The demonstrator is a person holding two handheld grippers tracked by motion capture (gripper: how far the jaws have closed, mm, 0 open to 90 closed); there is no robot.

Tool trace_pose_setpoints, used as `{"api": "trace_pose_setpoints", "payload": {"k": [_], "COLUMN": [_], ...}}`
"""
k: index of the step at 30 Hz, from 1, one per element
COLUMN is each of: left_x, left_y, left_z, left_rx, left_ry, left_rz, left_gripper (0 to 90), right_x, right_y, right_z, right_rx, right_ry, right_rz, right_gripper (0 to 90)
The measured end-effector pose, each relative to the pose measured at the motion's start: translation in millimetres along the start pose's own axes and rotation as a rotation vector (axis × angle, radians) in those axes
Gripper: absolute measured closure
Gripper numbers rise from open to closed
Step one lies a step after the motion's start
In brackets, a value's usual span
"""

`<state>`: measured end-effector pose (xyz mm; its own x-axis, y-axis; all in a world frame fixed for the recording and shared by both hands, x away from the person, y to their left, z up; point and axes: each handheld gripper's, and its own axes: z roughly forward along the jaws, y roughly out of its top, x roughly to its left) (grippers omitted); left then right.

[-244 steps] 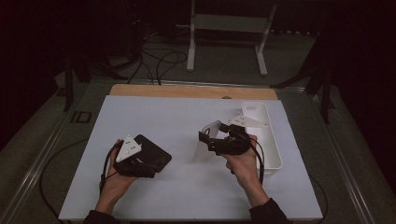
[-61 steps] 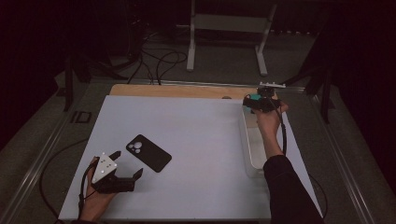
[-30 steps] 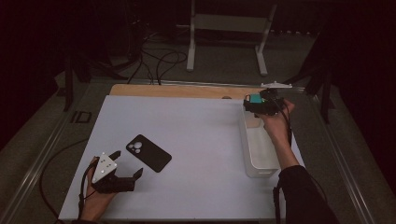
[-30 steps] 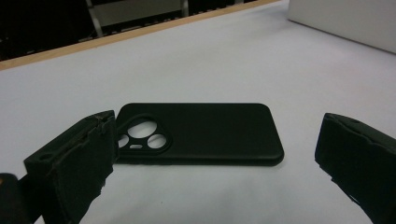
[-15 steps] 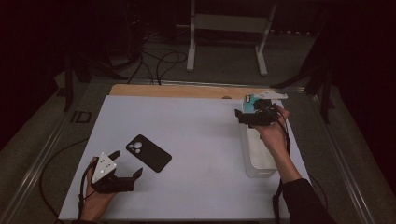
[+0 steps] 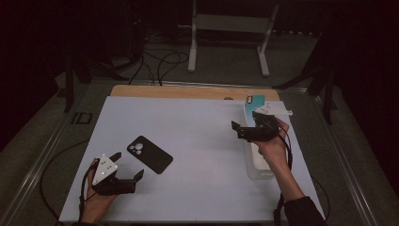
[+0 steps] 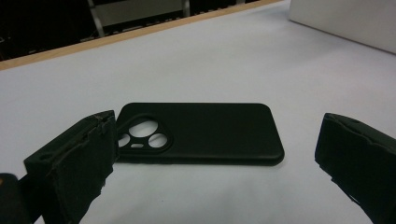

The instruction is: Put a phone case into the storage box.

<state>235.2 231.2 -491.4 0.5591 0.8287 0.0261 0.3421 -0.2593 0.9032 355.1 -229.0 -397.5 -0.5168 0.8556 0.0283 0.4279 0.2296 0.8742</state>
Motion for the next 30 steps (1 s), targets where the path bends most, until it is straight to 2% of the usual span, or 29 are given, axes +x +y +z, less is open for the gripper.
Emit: {"api": "trace_pose_setpoints", "payload": {"k": [8,17,23,26,30], "left_x": [-0.9,-0.7,-1.0,-0.9,-1.6], "left_y": [0.3,0.5,0.6,0.7,1.1], "left_z": [0.3,-0.7,-1.5,-1.9,-2.1], "left_rx": [0.001,-0.004,-0.006,-0.009,-0.013], "left_ry": [0.000,0.001,0.001,0.002,0.000], "left_rz": [0.001,0.000,0.000,-0.001,-0.002], "left_gripper": [0.2,0.2,0.2,0.2,0.2], "right_x": [13.7,35.4,43.3,44.6,41.9], "right_y": [-20.2,-39.6,-56.7,-69.3,-89.0], "right_z": [-18.9,-32.8,-45.2,-50.9,-56.2], "right_rx": [-0.071,-0.153,-0.200,-0.213,-0.221], "right_ry": [0.056,0.125,0.137,0.144,0.145], "right_rz": [0.023,-0.014,-0.032,-0.069,-0.054], "right_gripper": [8.9,8.9,8.8,8.9,8.8]}}
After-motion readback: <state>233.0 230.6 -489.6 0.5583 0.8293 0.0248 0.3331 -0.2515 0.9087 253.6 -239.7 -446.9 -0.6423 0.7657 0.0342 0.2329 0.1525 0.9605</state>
